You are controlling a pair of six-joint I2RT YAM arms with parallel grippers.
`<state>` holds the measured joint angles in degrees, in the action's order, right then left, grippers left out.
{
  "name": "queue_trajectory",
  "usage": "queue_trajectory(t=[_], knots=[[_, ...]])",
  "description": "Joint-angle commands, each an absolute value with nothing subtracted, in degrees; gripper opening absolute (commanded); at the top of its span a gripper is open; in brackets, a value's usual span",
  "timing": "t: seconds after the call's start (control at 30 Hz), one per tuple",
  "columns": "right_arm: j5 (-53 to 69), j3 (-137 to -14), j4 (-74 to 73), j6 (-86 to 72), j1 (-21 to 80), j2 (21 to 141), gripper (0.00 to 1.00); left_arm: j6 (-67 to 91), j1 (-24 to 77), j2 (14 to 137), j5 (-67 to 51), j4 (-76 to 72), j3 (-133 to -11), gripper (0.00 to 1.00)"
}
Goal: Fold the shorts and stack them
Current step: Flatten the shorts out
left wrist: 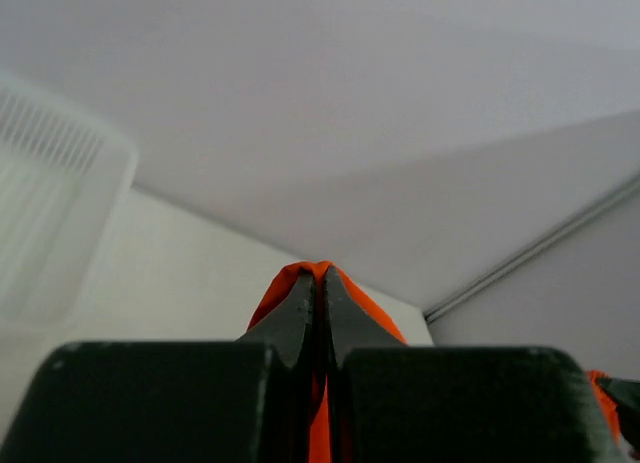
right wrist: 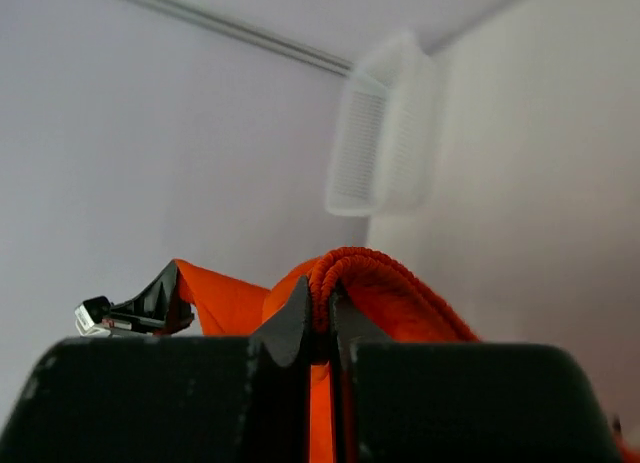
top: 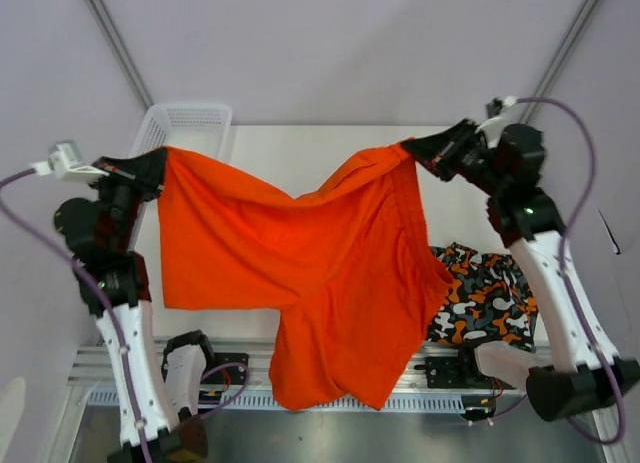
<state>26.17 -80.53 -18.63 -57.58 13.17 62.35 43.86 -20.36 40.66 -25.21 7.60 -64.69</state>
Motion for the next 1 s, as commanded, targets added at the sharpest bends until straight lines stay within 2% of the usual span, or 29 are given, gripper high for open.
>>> queue_trajectory(t=[0.0, 0.13, 0.3, 0.37, 0.63, 0.97], knots=[[27.34, -71.30, -9.16, -60.90, 11.52, 65.91, 0.00, 48.86, -20.57, 41.74, -23.65, -2.76, -52.50, 0.00], [24.62, -63.48, -4.41, -60.21, 10.99, 71.79, 0.00, 50.01, -16.81, 45.69, -17.07, -8.87, -37.75, 0.00], [23.12, -60.56, 4.47, -59.85, 9.50, 83.65, 0.00, 48.96, -8.89, 51.75, -4.16, -21.23, -30.50, 0.00], [23.12, -61.25, 7.80, -60.20, 8.97, 89.26, 0.00, 49.39, -7.91, 56.74, -2.64, -25.38, -28.40, 0.00], [21.10, -70.39, 11.42, -60.91, 6.69, 104.84, 0.00, 49.48, -7.21, 68.54, 3.69, -37.26, -29.61, 0.00], [22.41, -85.51, 14.94, -64.34, 3.43, 121.89, 0.00, 50.10, -6.07, 88.66, 0.44, -51.40, -39.10, 0.00]])
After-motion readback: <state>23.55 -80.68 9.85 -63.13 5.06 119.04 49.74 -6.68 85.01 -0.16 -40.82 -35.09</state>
